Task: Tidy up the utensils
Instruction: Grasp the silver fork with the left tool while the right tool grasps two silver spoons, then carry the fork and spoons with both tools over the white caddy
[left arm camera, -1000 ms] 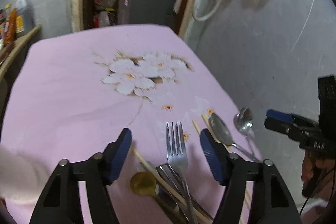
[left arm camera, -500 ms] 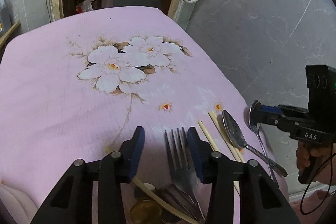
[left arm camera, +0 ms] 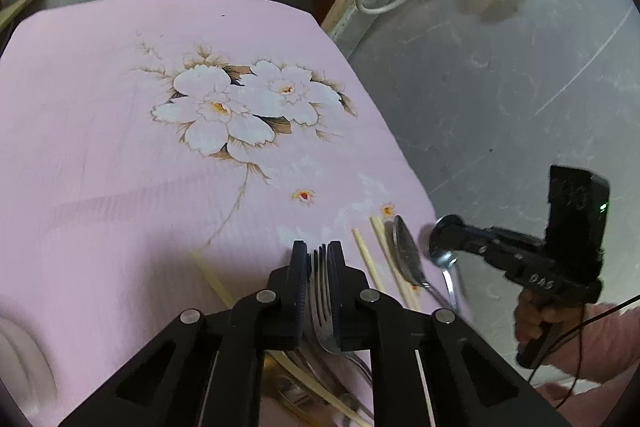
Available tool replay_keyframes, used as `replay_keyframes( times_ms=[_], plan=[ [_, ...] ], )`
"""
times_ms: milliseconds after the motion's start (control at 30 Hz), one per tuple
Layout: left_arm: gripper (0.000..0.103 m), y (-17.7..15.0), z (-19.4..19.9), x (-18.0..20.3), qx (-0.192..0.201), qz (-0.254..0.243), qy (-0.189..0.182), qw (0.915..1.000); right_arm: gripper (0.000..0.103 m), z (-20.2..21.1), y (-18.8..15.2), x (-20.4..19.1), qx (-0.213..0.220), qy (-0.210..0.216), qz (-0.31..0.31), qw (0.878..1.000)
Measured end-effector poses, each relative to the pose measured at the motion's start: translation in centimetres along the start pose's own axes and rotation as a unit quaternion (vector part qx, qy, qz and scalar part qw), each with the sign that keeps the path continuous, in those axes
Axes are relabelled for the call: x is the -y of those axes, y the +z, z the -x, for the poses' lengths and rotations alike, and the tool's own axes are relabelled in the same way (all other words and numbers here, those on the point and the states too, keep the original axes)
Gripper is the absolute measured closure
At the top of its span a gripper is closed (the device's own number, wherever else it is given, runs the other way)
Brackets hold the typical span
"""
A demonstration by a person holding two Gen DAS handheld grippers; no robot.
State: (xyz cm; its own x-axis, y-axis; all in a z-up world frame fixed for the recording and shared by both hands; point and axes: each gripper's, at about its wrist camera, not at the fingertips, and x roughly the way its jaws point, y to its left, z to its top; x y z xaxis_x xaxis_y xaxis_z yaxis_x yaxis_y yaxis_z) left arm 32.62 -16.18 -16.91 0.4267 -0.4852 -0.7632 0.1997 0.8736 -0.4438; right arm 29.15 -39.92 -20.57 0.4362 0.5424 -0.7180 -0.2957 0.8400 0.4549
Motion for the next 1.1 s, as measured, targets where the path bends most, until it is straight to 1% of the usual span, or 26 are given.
replay_keyframes(
  times_ms=[100, 233, 333, 433, 467, 667, 733, 833, 967, 1000, 1100],
  plan=[
    [0.093, -0.5, -0.4, -0.4, -0.007, 0.008, 0.003, 0.9999, 0.097, -0.5, -0.2, -0.1, -0.008, 0.009, 0.004, 1.0],
    [0.093, -0.9, -0.3, -1.0, -0.005, 0.035, -0.008, 0.9993, 0.097, -0.6, -0.3, -0.6, -0.011, 0.001, 0.014, 1.0],
    [0.093, -1.1, -0.2, -1.1, -0.003, 0.049, -0.001, 0.9988, 0.098, -0.4, -0.3, -1.0, -0.011, -0.011, 0.01, 1.0],
    [0.094, -1.4, 0.3, -0.3, 0.005, 0.044, 0.016, 0.9989, 0.099, 0.1, -0.7, -1.6, -0.002, -0.029, 0.014, 0.999],
    [0.1, -1.4, 0.7, 0.1, 0.011, 0.041, 0.027, 0.9988, 0.099, 0.3, -0.8, -1.7, 0.002, -0.033, 0.016, 0.999],
    [0.1, -2.2, 4.0, 1.6, 0.06, 0.049, 0.063, 0.995, 0.099, 2.3, -1.4, -4.4, 0.039, -0.062, 0.032, 0.997],
    [0.1, -2.6, 5.4, 2.2, 0.079, 0.048, 0.087, 0.9919, 0.099, 3.2, -1.3, -5.7, 0.056, -0.075, 0.048, 0.994],
    [0.1, -2.9, 7.6, 2.9, 0.11, 0.047, 0.111, 0.9866, 0.099, 4.6, -1.2, -7.9, 0.081, -0.094, 0.076, 0.989],
    [0.1, -3.1, 11.1, 3.3, 0.157, 0.05, 0.137, 0.9768, 0.099, 6.8, -0.9, -10.6, 0.122, -0.118, 0.1, 0.98],
    [0.1, -3.1, 12.2, 3.3, 0.172, 0.052, 0.145, 0.9729, 0.099, 7.4, -0.7, -11.4, 0.132, -0.123, 0.103, 0.978],
    [0.1, -3.0, 14.6, 3.2, 0.2, 0.056, 0.159, 0.9652, 0.099, 9.0, -0.2, -13.5, 0.162, -0.137, 0.107, 0.971]
  ],
)
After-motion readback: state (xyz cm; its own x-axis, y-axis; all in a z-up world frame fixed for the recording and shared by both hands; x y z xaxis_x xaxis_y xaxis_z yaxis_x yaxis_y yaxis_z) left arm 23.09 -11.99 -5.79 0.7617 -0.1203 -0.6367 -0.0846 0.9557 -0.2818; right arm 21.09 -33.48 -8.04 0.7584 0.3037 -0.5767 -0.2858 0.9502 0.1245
